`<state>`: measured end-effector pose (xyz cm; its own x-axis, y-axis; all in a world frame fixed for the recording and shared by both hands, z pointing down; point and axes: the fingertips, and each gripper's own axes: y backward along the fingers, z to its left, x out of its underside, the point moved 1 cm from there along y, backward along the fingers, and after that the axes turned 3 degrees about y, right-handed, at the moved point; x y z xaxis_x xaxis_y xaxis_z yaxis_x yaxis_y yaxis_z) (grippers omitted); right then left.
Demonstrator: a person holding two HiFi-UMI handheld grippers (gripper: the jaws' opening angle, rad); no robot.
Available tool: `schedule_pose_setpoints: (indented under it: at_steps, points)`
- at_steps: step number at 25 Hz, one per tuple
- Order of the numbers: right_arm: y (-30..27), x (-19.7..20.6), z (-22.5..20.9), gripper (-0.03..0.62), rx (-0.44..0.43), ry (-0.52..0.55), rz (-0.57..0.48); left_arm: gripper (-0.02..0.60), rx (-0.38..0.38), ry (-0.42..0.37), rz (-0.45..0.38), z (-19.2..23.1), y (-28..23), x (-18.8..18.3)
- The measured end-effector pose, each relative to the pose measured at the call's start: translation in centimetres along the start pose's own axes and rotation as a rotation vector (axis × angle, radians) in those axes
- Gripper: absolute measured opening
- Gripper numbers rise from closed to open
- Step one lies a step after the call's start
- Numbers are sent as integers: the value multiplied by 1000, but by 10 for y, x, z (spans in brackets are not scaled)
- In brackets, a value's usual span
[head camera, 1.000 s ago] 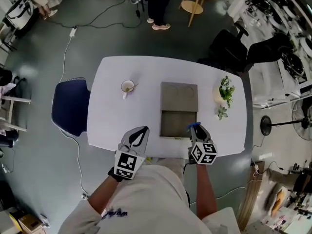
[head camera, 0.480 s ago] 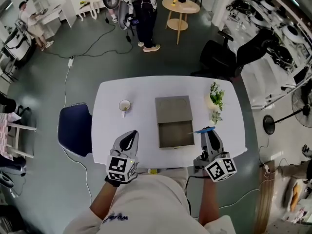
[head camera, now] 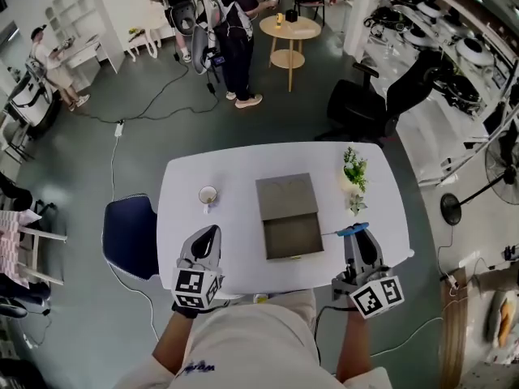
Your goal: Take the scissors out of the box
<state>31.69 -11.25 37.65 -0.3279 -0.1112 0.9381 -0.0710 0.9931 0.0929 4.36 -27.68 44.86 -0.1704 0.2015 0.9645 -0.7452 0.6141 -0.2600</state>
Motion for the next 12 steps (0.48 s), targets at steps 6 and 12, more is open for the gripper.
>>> schedule_pose_setpoints:
  at_steps: [6,12]
  points:
    - [0,-6,16,89,-33,31,3,2,-11,9,3,8,4,3]
    - [-6,-9,25,89,-54,44,19,2,-21,21,-2,14,8,3]
